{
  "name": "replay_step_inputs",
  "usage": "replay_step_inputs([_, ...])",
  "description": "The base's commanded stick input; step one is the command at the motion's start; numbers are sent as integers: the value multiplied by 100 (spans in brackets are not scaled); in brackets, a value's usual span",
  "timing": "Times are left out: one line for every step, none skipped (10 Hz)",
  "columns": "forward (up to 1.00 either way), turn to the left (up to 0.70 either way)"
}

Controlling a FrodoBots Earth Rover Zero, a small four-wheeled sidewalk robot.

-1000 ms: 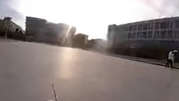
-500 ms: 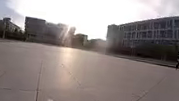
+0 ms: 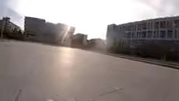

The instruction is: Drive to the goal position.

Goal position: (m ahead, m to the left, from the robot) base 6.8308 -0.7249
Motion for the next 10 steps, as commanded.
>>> replay_step_inputs([100,0])
replay_step_inputs([100,0])
replay_step_inputs([100,0])
replay_step_inputs([100,0])
replay_step_inputs([100,0])
replay_step_inputs([100,0])
replay_step_inputs([100,0])
replay_step_inputs([100,0])
replay_step_inputs([100,0])
replay_step_inputs([100,0])
